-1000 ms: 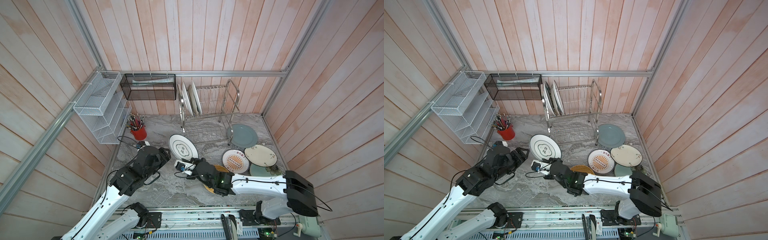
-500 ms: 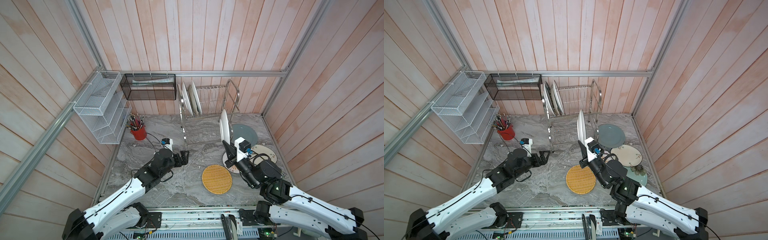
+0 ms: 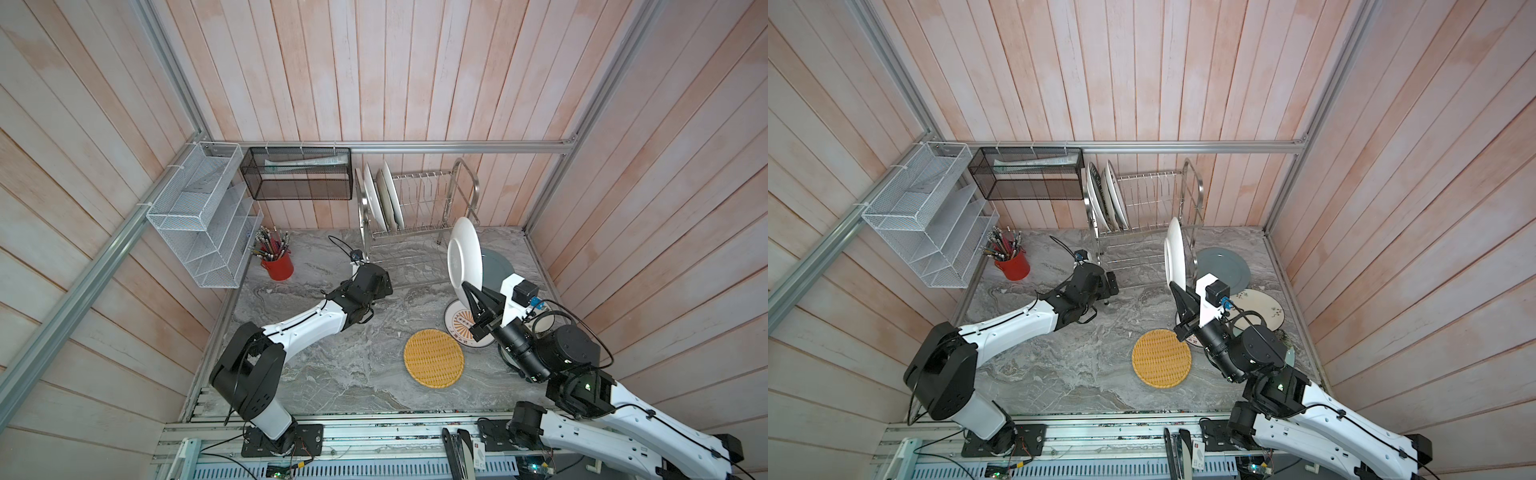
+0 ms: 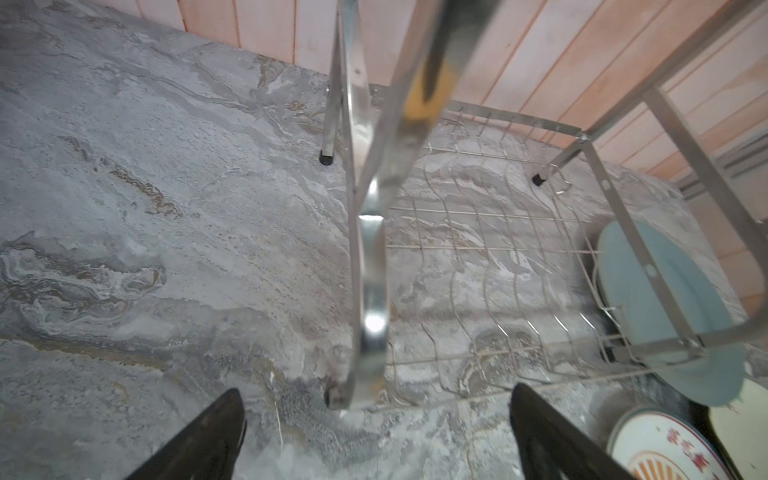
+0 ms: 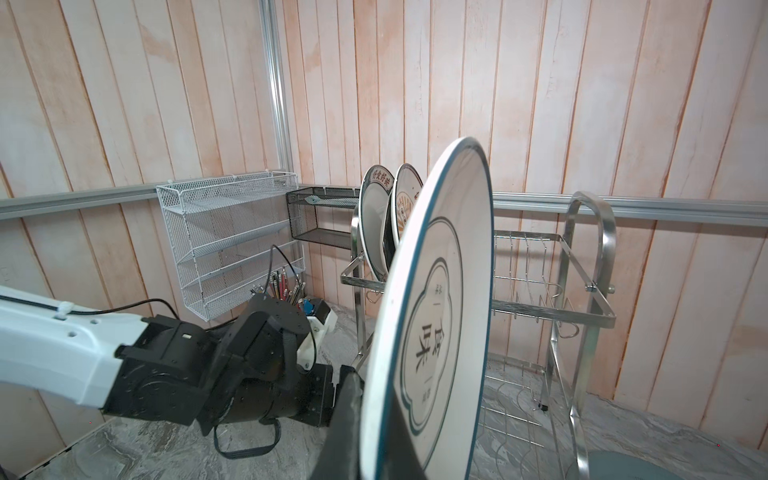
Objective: Load the plates into the dish rack
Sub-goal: 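Carry the upright white plate with the right gripper into the rack's upper tier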
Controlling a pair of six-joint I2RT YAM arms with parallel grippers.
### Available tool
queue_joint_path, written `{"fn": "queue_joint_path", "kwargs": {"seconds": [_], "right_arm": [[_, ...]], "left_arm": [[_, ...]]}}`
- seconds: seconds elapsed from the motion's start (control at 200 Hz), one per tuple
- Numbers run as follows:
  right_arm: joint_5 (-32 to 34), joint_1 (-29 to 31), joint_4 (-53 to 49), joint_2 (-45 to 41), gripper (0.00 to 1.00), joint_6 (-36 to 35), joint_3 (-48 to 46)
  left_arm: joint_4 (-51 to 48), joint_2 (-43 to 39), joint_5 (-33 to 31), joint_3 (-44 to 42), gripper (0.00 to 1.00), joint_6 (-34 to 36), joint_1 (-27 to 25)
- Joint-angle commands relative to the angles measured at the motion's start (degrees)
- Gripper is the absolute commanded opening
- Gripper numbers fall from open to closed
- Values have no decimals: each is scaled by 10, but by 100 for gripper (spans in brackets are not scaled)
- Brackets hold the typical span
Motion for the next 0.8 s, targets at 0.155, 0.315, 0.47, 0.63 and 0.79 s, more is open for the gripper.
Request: {"fn": "queue_joint_path", "kwargs": {"seconds": [0.155, 0.315, 0.47, 0.63, 0.79], "right_arm": [[-30, -1, 21, -4, 0, -11, 56], [-24, -1, 38, 10, 0, -28, 65], [-44, -2, 38, 40, 0, -30, 94], [-61, -2, 41, 77, 0, -26, 125], [-64, -2, 55, 119, 0, -34, 153]], "left_arm": [[-35, 68, 25, 50, 100, 17, 38], [-27, 55, 31, 25, 99, 17, 54], [-26, 36, 36, 4, 99, 22, 76], [-24, 16, 49, -20, 99, 27, 106], [-19, -8, 61, -44, 99, 33, 134]]}}
